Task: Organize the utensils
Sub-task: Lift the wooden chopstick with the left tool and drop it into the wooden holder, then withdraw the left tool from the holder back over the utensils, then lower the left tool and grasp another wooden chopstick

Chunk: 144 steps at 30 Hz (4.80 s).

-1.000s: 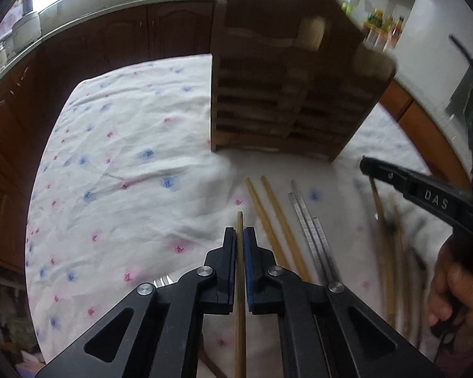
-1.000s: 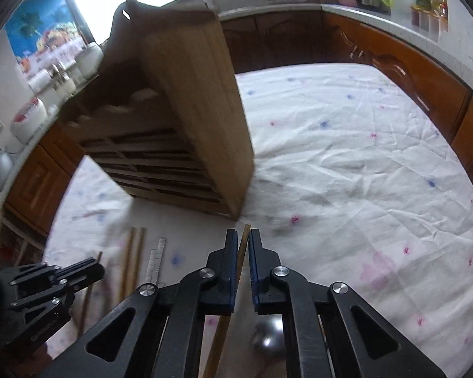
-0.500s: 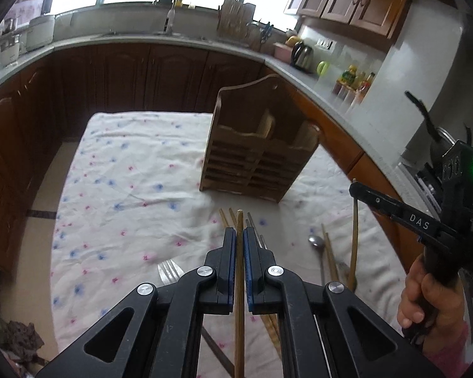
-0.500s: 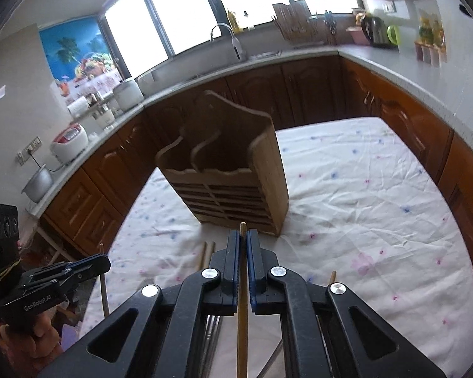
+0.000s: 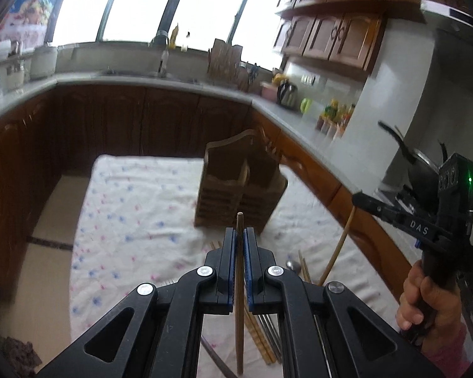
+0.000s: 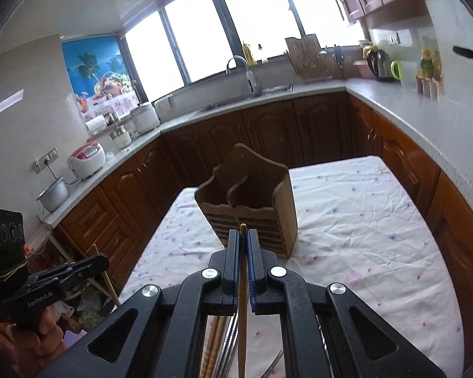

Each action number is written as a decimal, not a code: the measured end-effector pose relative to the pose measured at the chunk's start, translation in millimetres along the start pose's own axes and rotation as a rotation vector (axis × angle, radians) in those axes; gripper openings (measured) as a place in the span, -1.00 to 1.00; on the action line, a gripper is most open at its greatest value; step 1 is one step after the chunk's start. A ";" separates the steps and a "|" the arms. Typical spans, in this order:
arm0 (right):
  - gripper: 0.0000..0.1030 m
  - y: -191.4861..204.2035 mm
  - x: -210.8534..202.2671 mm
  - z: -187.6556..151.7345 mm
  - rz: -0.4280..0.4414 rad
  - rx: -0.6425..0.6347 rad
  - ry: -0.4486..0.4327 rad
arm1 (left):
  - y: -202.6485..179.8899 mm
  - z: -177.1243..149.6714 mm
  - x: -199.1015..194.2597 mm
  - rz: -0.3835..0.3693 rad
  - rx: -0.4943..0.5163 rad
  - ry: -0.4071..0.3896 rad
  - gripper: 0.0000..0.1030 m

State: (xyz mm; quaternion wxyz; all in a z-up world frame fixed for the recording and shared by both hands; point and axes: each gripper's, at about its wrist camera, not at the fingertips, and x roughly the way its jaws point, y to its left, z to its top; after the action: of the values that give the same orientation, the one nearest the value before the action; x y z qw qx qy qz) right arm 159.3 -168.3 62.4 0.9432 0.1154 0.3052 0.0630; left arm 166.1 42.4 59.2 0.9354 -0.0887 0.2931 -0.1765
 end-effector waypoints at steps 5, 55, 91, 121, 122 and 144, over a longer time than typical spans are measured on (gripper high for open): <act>-0.92 6.9 -16.2 11.2 -0.010 -0.015 -0.067 | -5.6 2.0 -28.4 0.028 0.032 -0.106 -0.94; -0.92 -42.8 108.5 82.7 -0.127 0.033 -0.386 | -8.0 -53.4 239.0 0.183 -0.010 -0.409 -0.94; 0.84 -72.7 15.2 34.5 0.019 0.204 -0.256 | 33.4 -26.4 134.9 0.182 -0.109 -0.191 0.77; 0.80 -43.2 -43.3 -65.7 -0.143 0.087 -0.115 | 22.0 -69.1 32.0 0.205 -0.127 -0.012 0.76; 0.78 -43.7 -42.8 -66.3 -0.147 0.086 -0.113 | 21.9 -68.3 33.3 0.208 -0.127 -0.008 0.76; 0.10 -72.6 23.4 -84.3 -0.183 0.099 0.117 | 7.2 -53.8 116.2 0.242 -0.072 0.194 0.54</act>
State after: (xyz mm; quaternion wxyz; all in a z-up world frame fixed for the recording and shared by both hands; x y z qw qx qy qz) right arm 131.9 -218.8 -35.6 0.9187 0.1296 0.3718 -0.0319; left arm 226.0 1.3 -46.6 0.9134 -0.0689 0.3967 -0.0597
